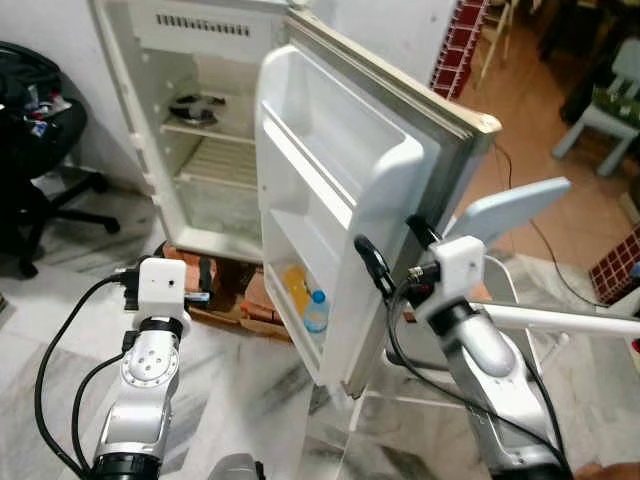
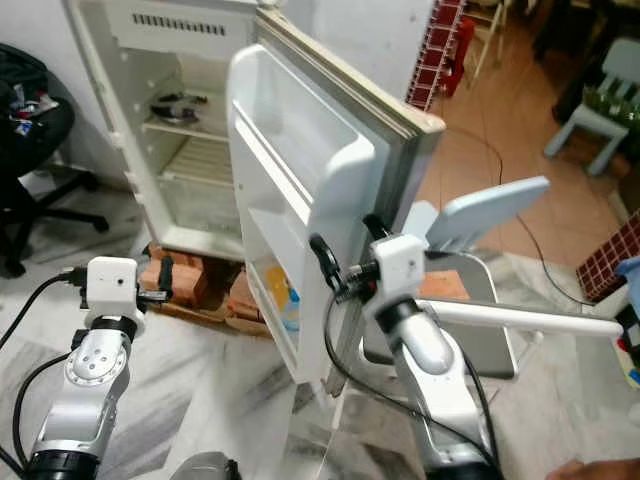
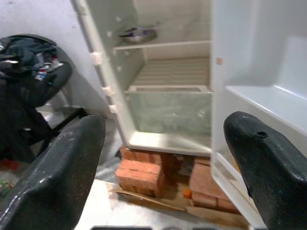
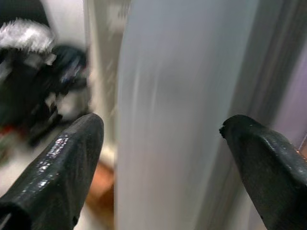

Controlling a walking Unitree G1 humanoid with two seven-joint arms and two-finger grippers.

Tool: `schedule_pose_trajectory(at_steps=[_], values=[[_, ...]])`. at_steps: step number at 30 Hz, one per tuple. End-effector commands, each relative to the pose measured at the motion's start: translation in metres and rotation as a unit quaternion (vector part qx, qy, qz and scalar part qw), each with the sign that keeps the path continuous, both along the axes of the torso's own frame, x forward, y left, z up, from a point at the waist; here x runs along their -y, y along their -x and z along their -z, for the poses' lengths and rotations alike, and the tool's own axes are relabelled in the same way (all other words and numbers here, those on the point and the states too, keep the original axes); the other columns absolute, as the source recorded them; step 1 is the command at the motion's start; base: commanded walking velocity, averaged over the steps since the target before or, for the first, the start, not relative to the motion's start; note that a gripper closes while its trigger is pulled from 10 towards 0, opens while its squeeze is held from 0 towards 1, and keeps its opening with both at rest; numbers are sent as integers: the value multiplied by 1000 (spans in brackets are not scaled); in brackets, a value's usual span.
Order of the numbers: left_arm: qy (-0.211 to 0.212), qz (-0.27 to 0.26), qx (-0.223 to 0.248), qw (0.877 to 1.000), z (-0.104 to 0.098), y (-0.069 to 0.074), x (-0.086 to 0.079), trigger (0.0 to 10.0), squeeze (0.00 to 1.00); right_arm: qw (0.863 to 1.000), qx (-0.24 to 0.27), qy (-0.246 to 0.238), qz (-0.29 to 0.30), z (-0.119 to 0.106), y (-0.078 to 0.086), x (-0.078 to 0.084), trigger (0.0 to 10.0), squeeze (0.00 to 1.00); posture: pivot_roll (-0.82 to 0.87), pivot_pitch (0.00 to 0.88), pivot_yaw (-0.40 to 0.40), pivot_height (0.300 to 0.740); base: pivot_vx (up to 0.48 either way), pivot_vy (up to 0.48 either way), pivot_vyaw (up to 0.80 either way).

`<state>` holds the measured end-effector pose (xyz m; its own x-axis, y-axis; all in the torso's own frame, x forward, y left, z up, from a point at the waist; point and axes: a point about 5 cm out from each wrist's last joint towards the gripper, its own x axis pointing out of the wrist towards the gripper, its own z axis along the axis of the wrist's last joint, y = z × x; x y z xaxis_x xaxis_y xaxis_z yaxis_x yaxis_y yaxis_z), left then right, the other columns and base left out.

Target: Restocking fridge

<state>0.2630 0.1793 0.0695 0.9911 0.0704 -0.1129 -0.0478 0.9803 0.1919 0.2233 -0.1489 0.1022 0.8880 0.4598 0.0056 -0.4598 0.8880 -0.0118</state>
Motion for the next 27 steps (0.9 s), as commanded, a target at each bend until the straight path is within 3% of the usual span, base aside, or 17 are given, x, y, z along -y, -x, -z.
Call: schedule_pose_trajectory(at_steps=[1, 4, 5, 7, 12, 15, 16, 20, 25, 27], values=[[-3, -3, -2, 1000, 0, 1, -4, 10000, 0, 999, -16, -4, -33, 0, 7, -1, 10000, 0, 73, 26, -27, 740, 0, 0, 0], [-11, 2, -9, 1000, 1, 1, -2, 10000, 0, 998, -41, 34, -30, 14, 14, 12, 10000, 0, 66, 26, -20, 740, 0, 0, 0], [-15, 5, -14, 1000, 2, 1, -2, 10000, 0, 997, -41, 60, -2, 18, 9, 23, 10000, 0, 64, 25, -15, 740, 0, 0, 0], [-15, 3, -19, 1000, 3, 1, -2, 10000, 0, 997, -36, 64, 15, 17, 3, 28, 10000, 0, 63, 25, -13, 740, 0, 0, 0], [20, -39, -146, 988, 29, 13, -13, 10000, 0, 992, 41, 58, 102, -14, -38, 40, 10000, 0, 77, 21, -7, 740, 0, 0, 0], [49, -39, -206, 977, 39, 26, -14, 10000, 0, 989, 81, 42, 118, -37, -60, 39, 10000, 0, 95, 20, -9, 740, 0, 0, 0], [49, -39, -206, 977, 39, 26, -14, 10000, 0, 989, 81, 42, 118, -37, -60, 39, 10000, 0, 95, 20, -9, 740, 0, 0, 0], [48, 11, -257, 965, 47, 46, -4, 10000, 0, 992, 97, 16, 75, -60, -77, 31, 10000, 0, 112, 21, -11, 740, 0, 0, 0], [31, 41, -263, 964, 47, 49, 2, 10000, 0, 994, 105, -1, 30, -72, -91, 23, 10000, 0, 121, 21, -11, 740, 0, 0, 0], [22, 50, -268, 962, 45, 46, 3, 10000, 0, 991, 93, -72, -58, -86, -95, 2, 10000, 0, 132, 16, -11, 740, 0, 0, 0]])
